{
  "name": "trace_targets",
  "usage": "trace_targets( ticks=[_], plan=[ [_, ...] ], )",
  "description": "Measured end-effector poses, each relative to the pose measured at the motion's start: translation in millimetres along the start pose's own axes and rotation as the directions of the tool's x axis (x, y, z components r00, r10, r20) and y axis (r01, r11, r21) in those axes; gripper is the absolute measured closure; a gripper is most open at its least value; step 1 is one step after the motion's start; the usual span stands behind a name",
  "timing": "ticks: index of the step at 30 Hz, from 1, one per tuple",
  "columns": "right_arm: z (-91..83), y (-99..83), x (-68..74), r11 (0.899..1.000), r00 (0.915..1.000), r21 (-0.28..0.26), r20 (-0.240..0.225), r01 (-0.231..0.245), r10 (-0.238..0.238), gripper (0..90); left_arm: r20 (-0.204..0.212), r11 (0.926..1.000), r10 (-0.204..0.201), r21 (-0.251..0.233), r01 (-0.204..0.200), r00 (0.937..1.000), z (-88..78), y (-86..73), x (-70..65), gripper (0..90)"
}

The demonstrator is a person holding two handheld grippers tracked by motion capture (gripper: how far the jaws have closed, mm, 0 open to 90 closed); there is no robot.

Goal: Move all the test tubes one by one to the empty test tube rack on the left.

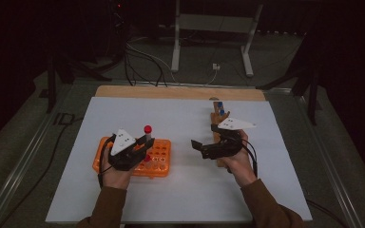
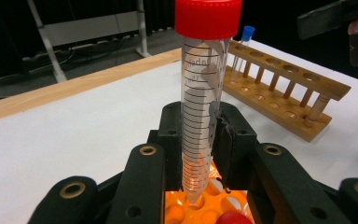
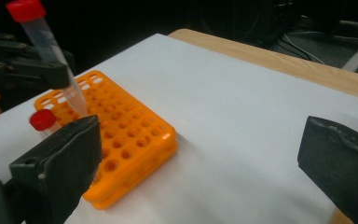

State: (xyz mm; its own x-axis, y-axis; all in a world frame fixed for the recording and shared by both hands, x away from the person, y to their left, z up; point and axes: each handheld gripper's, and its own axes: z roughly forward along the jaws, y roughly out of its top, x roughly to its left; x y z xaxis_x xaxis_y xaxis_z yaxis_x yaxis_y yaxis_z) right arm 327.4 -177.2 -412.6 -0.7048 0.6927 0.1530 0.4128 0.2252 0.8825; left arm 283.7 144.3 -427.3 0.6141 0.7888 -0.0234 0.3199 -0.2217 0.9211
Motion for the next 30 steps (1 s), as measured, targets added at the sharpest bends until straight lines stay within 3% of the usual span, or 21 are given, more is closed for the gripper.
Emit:
trace_targets(
  ticks=[10, 23, 30],
  plan=[
    [-6.2, -14.3, -11.0, 1.000, 0.9990, 0.018, 0.045, -0.007, 0.006, 0.4, -0.014, 1.0000, -0.009, 0.003, 0.009, 0.9999, -9.7, -8.6, 5.6, 74.6],
    [-13.9, -24.0, -16.4, 1.000, 0.9984, 0.018, 0.052, -0.023, 0.022, 0.4, -0.011, 0.9992, -0.033, 0.024, 0.033, 0.9994, -15.4, -26.8, 10.6, 74.6],
    [-14.1, -26.4, -15.3, 0.999, 0.9987, 0.017, 0.044, -0.027, 0.026, 0.4, 0.011, 0.9975, -0.050, 0.050, 0.049, 0.9987, -14.9, -37.8, 12.0, 74.6]
  ],
)
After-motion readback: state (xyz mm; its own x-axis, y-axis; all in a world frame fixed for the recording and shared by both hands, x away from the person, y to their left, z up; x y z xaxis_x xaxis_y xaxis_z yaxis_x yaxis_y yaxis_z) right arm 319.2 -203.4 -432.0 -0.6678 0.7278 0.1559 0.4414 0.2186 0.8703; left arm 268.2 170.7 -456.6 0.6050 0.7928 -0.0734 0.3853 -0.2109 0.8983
